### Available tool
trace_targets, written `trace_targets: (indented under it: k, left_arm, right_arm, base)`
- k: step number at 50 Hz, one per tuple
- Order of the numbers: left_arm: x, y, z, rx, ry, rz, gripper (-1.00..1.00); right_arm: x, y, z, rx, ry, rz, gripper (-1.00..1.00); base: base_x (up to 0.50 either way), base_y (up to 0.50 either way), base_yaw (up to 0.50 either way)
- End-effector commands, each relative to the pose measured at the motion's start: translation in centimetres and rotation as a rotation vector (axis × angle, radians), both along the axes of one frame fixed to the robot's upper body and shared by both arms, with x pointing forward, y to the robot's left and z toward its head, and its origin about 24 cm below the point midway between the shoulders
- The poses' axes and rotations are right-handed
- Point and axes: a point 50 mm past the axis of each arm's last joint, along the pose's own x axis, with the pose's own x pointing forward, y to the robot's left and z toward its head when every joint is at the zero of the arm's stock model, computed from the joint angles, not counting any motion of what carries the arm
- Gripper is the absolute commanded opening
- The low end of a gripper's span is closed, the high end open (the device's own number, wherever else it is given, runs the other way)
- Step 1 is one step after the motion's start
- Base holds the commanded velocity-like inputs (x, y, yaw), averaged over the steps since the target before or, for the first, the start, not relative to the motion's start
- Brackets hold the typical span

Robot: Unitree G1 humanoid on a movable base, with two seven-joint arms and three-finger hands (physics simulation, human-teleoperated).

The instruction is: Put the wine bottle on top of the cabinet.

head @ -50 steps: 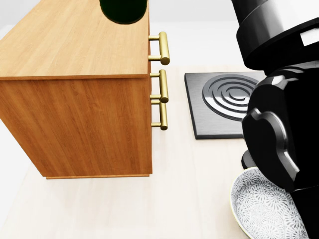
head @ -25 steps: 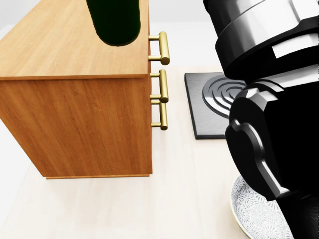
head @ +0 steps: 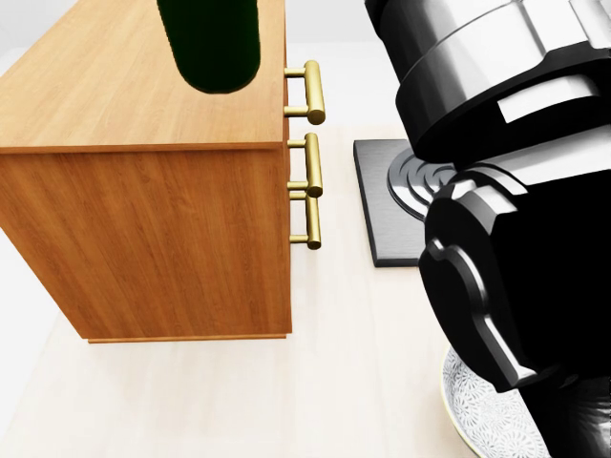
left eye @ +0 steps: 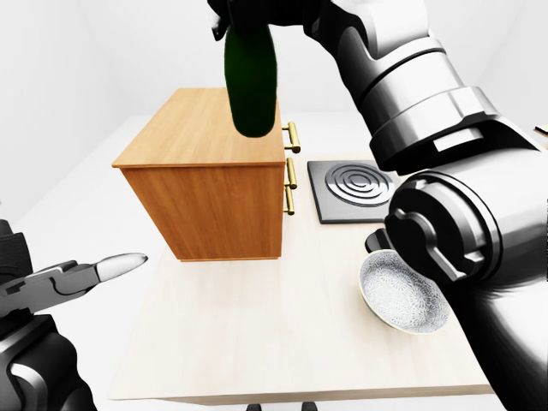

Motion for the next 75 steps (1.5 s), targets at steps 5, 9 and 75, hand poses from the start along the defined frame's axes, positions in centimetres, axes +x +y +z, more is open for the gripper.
trace_targets:
  k: [5, 9, 75]
  left_arm:
    - [0.0, 0.0, 0.0, -0.001, 0.001, 0.001, 1.00]
    - [0.0, 0.1, 0.0, -0.001, 0.002, 0.002, 1.00]
    - [0.1, 0.1, -0.2, -0.005, 0.011, 0.001, 1.00]
  right_arm:
    - [0.1, 0.5, -0.1, 0.108, 0.022, -0.052, -0.93]
    - [0.2, 0.4, -0.1, 0.109, 0.022, -0.057, -0.93]
    - [0.9, -0.7, -0.6, 0.128, 0.030, -0.151, 1.00]
  base:
    - [0.00, 0.00, 0.00]
    - [0.00, 0.00, 0.00]
    - [0.00, 0.00, 0.00]
